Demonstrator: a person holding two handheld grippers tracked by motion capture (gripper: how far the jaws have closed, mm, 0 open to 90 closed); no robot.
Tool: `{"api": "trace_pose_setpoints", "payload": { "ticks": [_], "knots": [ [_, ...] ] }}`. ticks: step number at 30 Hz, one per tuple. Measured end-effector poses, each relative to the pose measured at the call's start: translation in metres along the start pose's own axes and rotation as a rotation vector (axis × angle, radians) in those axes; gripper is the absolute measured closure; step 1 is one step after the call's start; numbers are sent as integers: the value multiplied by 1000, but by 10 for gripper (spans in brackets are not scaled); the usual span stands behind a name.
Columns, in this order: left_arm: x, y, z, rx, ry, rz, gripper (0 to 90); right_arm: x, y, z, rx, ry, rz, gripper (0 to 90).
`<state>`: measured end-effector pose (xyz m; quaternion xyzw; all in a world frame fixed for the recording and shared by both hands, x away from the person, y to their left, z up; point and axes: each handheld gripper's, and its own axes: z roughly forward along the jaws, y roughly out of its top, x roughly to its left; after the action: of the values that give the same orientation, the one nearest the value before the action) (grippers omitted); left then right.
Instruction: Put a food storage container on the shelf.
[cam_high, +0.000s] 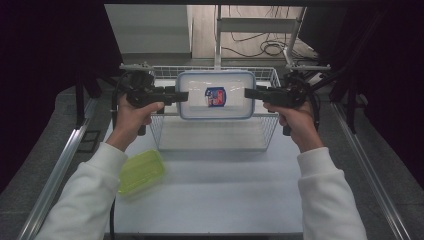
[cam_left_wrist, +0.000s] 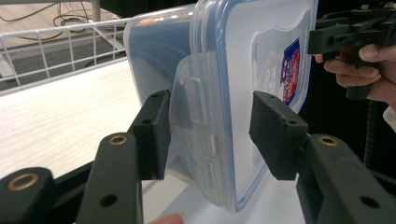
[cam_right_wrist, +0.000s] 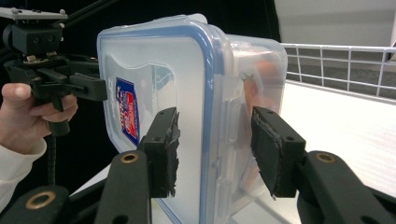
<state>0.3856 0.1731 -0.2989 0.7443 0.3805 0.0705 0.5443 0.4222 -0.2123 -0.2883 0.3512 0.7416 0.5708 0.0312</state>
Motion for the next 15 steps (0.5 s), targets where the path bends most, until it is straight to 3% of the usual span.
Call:
{"api": "trace_pose_setpoints", "payload": {
  "ticks": [7,15],
  "knots": [
    [19,0,12,17,-9,-46,496,-14,4,14,22,-10,40,525],
    [30,7,18,12,-25,-100,491,-24,9,21,26,-16,87,517]
  ]
}}
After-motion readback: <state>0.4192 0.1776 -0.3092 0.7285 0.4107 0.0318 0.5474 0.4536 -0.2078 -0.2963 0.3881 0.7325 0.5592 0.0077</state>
